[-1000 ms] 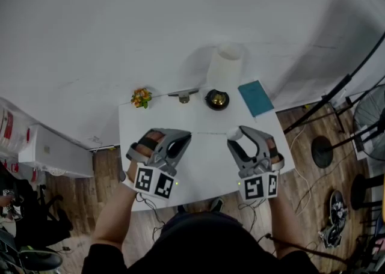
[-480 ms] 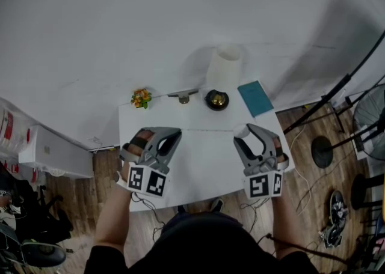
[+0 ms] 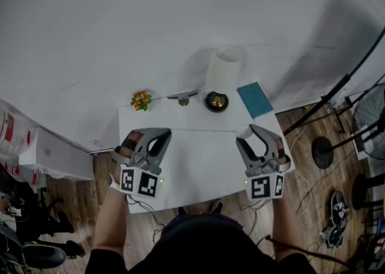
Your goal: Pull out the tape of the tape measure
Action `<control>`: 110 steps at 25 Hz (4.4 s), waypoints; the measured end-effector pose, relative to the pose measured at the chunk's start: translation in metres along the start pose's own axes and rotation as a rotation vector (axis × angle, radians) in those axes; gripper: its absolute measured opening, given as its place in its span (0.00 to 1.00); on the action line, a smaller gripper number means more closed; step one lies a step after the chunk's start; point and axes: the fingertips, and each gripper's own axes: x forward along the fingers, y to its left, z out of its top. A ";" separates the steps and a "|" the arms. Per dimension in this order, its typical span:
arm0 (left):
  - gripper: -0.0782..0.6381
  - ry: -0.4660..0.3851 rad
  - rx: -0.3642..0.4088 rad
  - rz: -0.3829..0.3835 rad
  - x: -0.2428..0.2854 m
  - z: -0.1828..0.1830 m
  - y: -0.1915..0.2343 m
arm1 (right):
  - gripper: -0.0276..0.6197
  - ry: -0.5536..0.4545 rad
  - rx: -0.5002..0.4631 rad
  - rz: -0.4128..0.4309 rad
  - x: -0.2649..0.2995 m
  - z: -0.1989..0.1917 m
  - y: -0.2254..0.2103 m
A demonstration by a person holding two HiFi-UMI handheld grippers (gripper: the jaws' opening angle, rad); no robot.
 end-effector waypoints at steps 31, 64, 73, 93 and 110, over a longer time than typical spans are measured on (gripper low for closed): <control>0.12 0.120 -0.008 0.094 -0.033 -0.059 0.040 | 0.38 0.035 0.014 -0.039 -0.011 -0.019 -0.023; 0.12 0.184 -0.022 0.131 -0.043 -0.088 0.052 | 0.38 0.101 0.036 -0.079 -0.023 -0.044 -0.038; 0.12 0.210 -0.031 0.137 -0.041 -0.099 0.054 | 0.38 0.109 0.050 -0.083 -0.019 -0.053 -0.040; 0.12 0.220 -0.054 0.111 -0.035 -0.105 0.036 | 0.38 0.129 0.070 -0.058 -0.010 -0.060 -0.030; 0.12 0.247 -0.057 0.058 -0.029 -0.116 0.017 | 0.38 0.188 0.091 0.019 -0.003 -0.082 -0.012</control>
